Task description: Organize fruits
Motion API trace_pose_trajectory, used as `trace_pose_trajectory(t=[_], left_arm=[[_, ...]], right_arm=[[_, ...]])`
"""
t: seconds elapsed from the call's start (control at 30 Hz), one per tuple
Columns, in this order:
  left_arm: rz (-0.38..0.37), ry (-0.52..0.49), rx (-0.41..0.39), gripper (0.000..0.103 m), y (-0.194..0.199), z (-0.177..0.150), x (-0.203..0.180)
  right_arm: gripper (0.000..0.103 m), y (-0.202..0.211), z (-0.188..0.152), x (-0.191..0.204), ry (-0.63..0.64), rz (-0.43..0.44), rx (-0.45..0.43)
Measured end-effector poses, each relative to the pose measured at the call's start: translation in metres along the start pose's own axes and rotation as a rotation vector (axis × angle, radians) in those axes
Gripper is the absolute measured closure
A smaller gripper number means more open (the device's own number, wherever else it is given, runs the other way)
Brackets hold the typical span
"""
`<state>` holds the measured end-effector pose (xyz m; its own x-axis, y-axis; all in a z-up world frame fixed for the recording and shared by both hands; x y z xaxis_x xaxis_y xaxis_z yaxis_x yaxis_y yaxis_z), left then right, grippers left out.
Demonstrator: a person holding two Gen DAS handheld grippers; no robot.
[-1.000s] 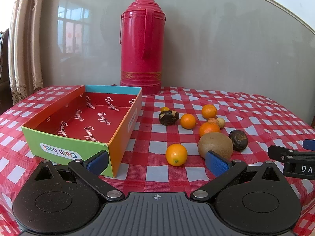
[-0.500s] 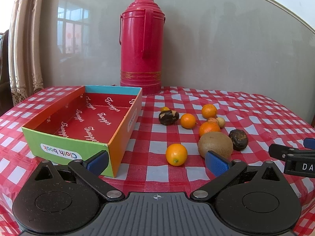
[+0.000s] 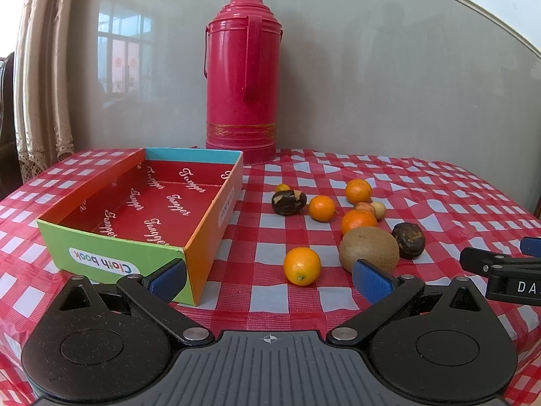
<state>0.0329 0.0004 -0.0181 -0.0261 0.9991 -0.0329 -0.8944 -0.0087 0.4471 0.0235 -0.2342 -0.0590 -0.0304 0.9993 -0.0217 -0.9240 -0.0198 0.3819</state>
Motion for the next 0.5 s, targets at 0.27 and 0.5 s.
trace_pose_trajectory(t=[0.27,0.5], left_arm=[[0.0,-0.001,0.0,0.0,0.0007,-0.0003,-0.0003],[0.0,-0.005,0.002,0.0,0.0001,-0.0005,-0.0013]], right_arm=[[0.006,0.0001,0.0,-0.0001,0.0,-0.001,-0.001],[0.006,-0.0001,-0.0001,-0.0001,-0.001,-0.001,0.001]])
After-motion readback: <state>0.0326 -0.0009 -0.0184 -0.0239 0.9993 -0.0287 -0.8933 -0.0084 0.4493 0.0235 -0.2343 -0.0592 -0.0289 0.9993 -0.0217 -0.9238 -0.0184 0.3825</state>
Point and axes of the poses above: each gripper's, at about its wrist camera, not at the fingertips, and y roughly against the way its jaws point, x to its left, z to its top, the point moved 4 cm from there along -y, roughly the way its jaws point
